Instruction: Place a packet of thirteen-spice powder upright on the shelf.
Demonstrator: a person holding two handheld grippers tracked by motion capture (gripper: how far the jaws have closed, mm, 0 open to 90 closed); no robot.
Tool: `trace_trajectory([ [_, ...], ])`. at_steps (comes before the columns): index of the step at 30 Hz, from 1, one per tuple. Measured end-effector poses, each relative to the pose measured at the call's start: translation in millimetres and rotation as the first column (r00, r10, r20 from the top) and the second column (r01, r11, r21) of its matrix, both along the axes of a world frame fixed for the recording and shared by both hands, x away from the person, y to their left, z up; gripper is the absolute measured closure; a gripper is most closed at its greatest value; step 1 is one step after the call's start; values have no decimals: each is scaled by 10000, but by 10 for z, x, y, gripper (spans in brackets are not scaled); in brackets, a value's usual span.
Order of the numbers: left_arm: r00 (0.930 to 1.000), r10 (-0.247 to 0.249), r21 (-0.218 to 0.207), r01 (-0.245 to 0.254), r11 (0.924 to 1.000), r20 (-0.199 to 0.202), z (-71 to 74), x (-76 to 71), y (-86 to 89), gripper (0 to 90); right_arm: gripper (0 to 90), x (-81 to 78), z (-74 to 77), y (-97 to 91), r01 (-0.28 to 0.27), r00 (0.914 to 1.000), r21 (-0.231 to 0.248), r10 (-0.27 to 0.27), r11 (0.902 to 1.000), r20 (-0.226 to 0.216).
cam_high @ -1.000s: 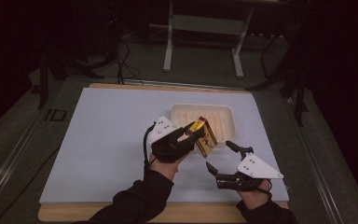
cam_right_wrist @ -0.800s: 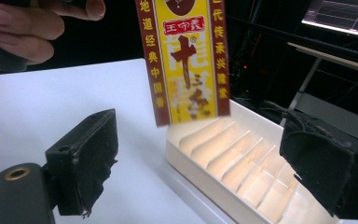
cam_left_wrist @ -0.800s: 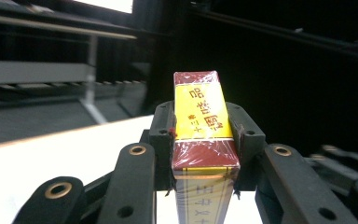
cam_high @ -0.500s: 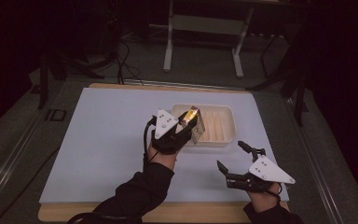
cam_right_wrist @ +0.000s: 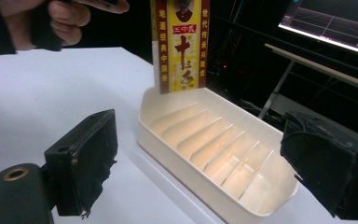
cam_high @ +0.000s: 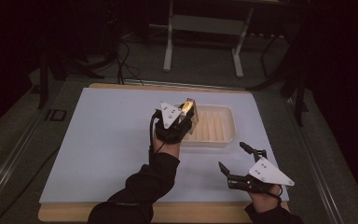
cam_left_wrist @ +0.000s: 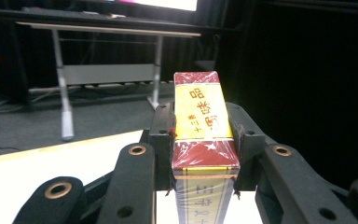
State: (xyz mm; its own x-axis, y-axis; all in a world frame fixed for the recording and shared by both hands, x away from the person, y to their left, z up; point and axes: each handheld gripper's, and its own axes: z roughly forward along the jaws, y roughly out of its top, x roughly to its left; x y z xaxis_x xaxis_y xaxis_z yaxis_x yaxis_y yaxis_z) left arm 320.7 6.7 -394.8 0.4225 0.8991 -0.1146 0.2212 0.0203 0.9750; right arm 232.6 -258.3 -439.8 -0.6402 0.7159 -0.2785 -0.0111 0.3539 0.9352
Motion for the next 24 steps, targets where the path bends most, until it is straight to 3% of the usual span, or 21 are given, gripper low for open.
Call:
trace_trajectory([
  [8,9957,905,155,-902,9958,-188,-116,152,42,691,109,9,-23,6,-48,10000,-95,47,9999,-42],
  [13,9903,1380,632,-1366,9886,-181,-218,233,7,691,109,14,-36,12,-79,9999,-175,78,9998,-64],
  [24,9676,2438,804,-2384,9678,-657,-462,344,-23,690,109,21,-72,27,-384,9991,-260,378,9989,-214],
])
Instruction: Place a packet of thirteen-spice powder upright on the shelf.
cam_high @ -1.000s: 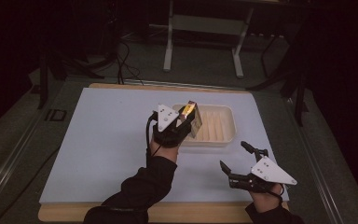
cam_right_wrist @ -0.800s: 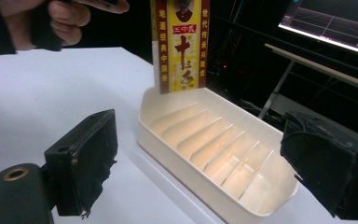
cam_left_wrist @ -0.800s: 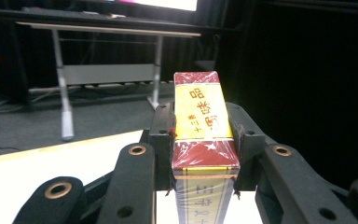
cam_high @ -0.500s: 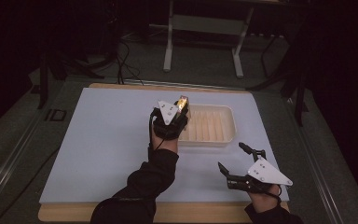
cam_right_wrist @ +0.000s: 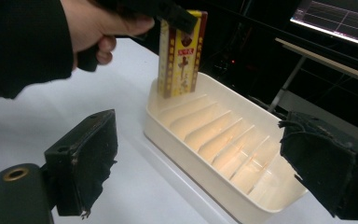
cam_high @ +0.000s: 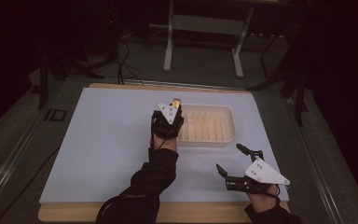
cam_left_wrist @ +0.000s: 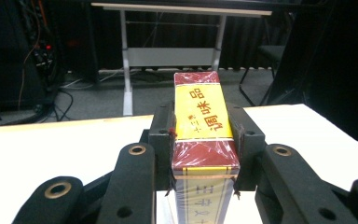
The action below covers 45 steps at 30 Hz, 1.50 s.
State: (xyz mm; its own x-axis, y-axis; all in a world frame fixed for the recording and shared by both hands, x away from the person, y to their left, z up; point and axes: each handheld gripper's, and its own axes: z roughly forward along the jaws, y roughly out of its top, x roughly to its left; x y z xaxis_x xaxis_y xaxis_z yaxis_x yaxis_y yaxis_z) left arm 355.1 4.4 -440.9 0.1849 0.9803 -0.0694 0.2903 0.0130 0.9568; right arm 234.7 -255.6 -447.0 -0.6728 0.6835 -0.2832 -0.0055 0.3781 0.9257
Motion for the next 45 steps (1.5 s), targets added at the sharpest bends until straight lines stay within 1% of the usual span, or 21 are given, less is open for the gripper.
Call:
trace_trajectory([
  [1,10000,93,-22,-93,10000,-29,-21,5,-19,691,109,-1,-1,2,-7,10000,-51,7,10000,27],
  [3,9996,285,91,-284,9996,-78,-59,15,-50,690,109,-1,-3,5,-86,10000,-87,86,9999,26],
  [5,9990,420,-7,-420,9991,-182,-100,29,-64,690,109,-6,-5,9,-102,9999,-92,102,9999,21],
  [6,9987,456,18,-456,9990,-212,-122,32,-68,690,109,-6,-7,10,-140,9999,-106,140,9998,16],
  [10,9983,442,129,-437,9990,-367,-216,48,-102,689,109,-1,-17,12,-189,9998,-128,189,9997,-38],
  [11,9983,442,129,-437,9990,-367,-216,48,-102,689,109,-2,-19,13,-183,9998,-110,183,9998,-35],
  [12,9980,424,143,-418,9990,-479,-265,57,-110,690,109,-1,-20,14,-215,9997,-96,214,9997,-65],
  [14,9977,453,85,-449,9990,-511,-288,61,-113,689,109,1,-21,13,-229,9997,-104,228,9997,-50],
  [15,9972,448,89,-443,9990,-602,-330,71,-115,689,110,1,-22,13,-241,9997,-96,240,9997,-61],
  [19,9970,489,95,-484,9988,-603,-385,82,-131,688,110,7,-28,11,-274,9995,-36,274,9996,-154],
  [20,9967,495,181,-484,9987,-644,-415,91,-146,689,110,9,-30,11,-269,9995,-32,268,9996,-153],
  [23,9962,521,160,-511,9986,-704,-468,104,-150,688,109,15,-34,7,-282,9994,10,282,9996,-192],
  [24,9964,527,177,-516,9985,-669,-482,106,-152,688,110,17,-35,4,-283,9994,13,283,9996,-202],
  [28,9963,571,96,-566,9984,-642,-489,114,-158,687,110,22,-40,-1,-281,9992,22,281,9996,-269],
  [33,9964,498,-8,-500,9988,-687,-491,136,-142,683,110,24,-40,-3,-302,9991,55,304,9995,-291],
  [35,9969,459,78,-455,9989,-646,-494,133,-144,681,110,24,-38,-4,-291,9992,74,293,9995,-279],
  [39,9970,367,88,-361,9993,-678,-488,135,-143,680,110,31,-38,-9,-279,9992,103,282,9996,-298],
  [42,9973,262,187,-249,9995,-692,-483,135,-140,669,110,29,-37,-11,-295,9990,137,299,9995,-322],
  [43,9968,206,230,-189,9996,-770,-475,135,-134,669,110,28,-35,-12,-293,9990,125,297,9995,-324],
  [44,9968,83,254,-63,9997,-796,-469,137,-132,638,110,28,-35,-12,-294,9990,134,299,9995,-325],
  [45,9973,52,301,-30,9995,-730,-460,134,-135,636,110,31,-36,-13,-301,9990,151,306,9994,-327],
])
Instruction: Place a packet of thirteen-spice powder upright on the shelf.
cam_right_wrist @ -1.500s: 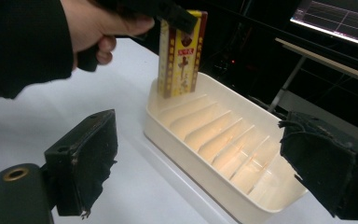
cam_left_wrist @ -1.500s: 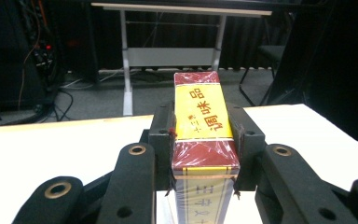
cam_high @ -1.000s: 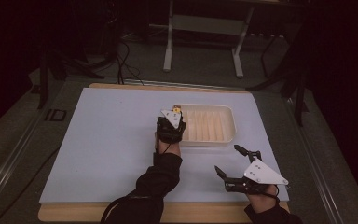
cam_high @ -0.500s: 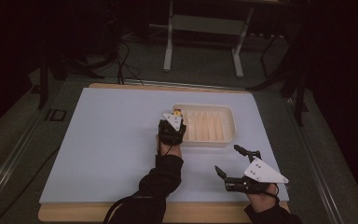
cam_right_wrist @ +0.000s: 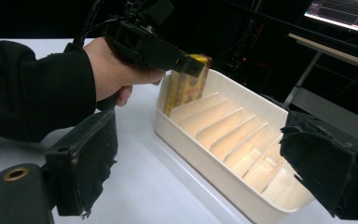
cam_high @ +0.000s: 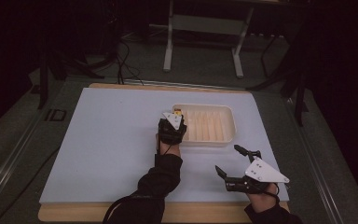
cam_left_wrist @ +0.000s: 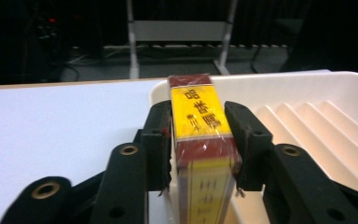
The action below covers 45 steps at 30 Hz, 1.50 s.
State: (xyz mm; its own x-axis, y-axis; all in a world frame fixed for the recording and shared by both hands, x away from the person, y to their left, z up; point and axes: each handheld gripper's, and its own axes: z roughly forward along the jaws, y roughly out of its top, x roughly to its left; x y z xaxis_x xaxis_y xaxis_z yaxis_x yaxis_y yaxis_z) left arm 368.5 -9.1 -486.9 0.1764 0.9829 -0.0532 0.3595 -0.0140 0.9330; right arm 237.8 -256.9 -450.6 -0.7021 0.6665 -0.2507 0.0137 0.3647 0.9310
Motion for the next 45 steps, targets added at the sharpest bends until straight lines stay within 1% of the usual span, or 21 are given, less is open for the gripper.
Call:
trace_trajectory([
  [8,9993,-287,15,288,9996,-246,143,-18,29,478,110,8,-5,1,-1,10000,-16,1,10000,-99],
  [15,9980,-597,-371,589,9976,-219,291,-94,71,361,110,17,-9,-6,32,9999,0,-32,10000,-115],
  [16,9966,-794,-510,782,9956,-207,319,-109,90,349,109,20,-10,-7,55,9999,13,-54,10000,-138],
  [18,9918,-1263,-614,1249,9903,-179,375,-142,112,173,110,27,-12,-11,63,9998,19,-62,10000,-185],
  [21,9863,-1650,-584,1645,9847,-44,430,-193,136,146,110,33,-16,-11,86,9997,31,-85,10000,-234],
  [22,9796,-2005,-495,2009,9784,131,486,-247,153,145,110,34,-16,-12,89,9997,43,-88,10000,-246],
  [26,9659,-2582,-435,2588,9649,197,590,-347,199,64,110,41,-18,-12,95,9996,21,-94,10000,-282],
  [28,9638,-2661,-407,2666,9629,190,613,-376,217,24,110,43,-20,-10,101,9996,25,-101,9999,-276],
  [30,9446,-3277,-666,3282,9423,186,664,-460,278,24,110,46,-21,-8,102,9995,33,-101,9999,-304],
  [31,9446,-3277,-666,3282,9423,186,664,-460,278,24,110,47,-22,-6,97,9994,33,-96,9999,-325],
  [32,9306,-3656,-710,3659,9279,174,688,-520,305,24,110,45,-23,-4,100,9994,28,-99,9999,-346],
  [33,9270,-3742,-736,3749,9241,237,693,-553,322,24,110,45,-24,-1,97,9994,23,-96,10000,-343],
  [35,9090,-4161,-971,4163,9040,233,702,-604,353,24,110,47,-25,1,73,9993,26,-72,10000,-367],
  [36,9044,-4257,-906,4265,9000,285,704,-631,364,24,110,49,-26,3,59,9993,10,-58,10000,-382],
  [37,8944,-4457,-998,4472,8889,377,704,-657,378,24,110,50,-27,5,63,9992,9,-63,10000,-386],
  [39,8840,-4661,-931,4673,8792,352,707,-706,395,24,110,53,-29,9,42,9991,16,-41,10000,-412],
  [40,8762,-4801,-1003,4818,8705,420,707,-733,407,25,110,54,-29,9,42,9992,19,-41,10000,-409],
  [41,8646,-5001,-1105,5023,8576,487,709,-760,416,25,110,53,-30,10,32,9991,27,-31,10000,-419],
  [43,8466,-5284,-926,5323,8415,645,710,-819,427,24,110,55,-31,13,42,9991,25,-41,10000,-430],
  [44,8466,-5284,-926,5323,8415,645,710,-819,427,24,110,56,-32,13,30,9991,27,-29,10000,-419],
  [45,8283,-5562,-733,5600,8252,668,711,-876,437,24,110,57,-32,15,24,9990,13,-23,10000,-436],
])
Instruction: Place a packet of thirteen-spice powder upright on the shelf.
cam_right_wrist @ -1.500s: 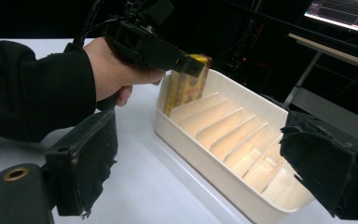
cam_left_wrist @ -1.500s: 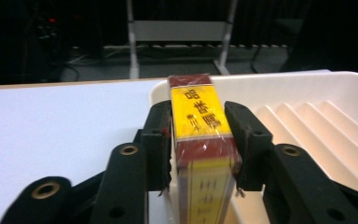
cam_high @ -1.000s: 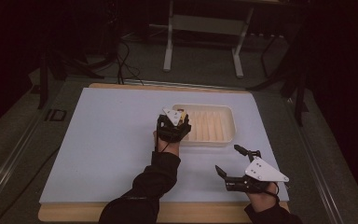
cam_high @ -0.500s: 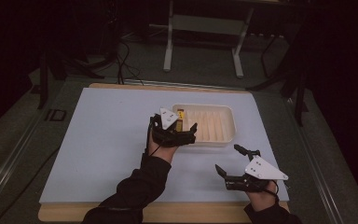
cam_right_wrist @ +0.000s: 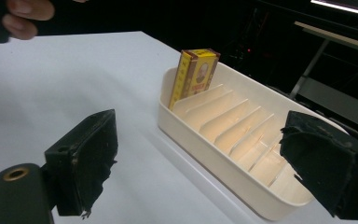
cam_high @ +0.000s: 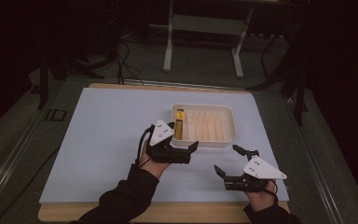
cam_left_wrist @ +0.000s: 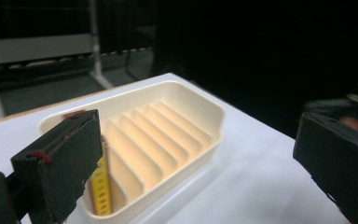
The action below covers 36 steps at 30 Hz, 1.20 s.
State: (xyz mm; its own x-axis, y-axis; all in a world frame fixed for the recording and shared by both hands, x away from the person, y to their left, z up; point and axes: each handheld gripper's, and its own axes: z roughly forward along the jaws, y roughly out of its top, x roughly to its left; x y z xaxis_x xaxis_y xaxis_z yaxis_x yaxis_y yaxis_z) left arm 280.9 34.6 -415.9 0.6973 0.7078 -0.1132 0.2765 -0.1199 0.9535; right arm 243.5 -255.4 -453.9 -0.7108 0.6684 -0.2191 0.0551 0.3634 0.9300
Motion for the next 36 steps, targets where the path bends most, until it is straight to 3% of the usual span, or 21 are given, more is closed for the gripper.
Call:
trace_trajectory([
  [5,9991,-407,-41,407,9992,74,-27,-116,28,24,110,-4,-2,6,-11,10000,7,11,10000,-20],
  [10,9959,-847,235,839,9962,315,-106,-277,55,24,110,-5,-6,11,-41,10000,-11,41,10000,-33],
  [22,9915,-1295,360,1289,9910,128,-272,-456,186,25,110,-3,-17,18,-78,9999,-71,77,9999,-106],
  [26,9900,-1411,468,1408,9889,33,-387,-522,256,25,110,0,-30,25,-130,9998,-119,128,9998,-168],
  [36,9791,-2027,1186,1994,9727,162,-606,-638,353,25,110,13,-62,32,-221,9994,-222,215,9995,-274],
])
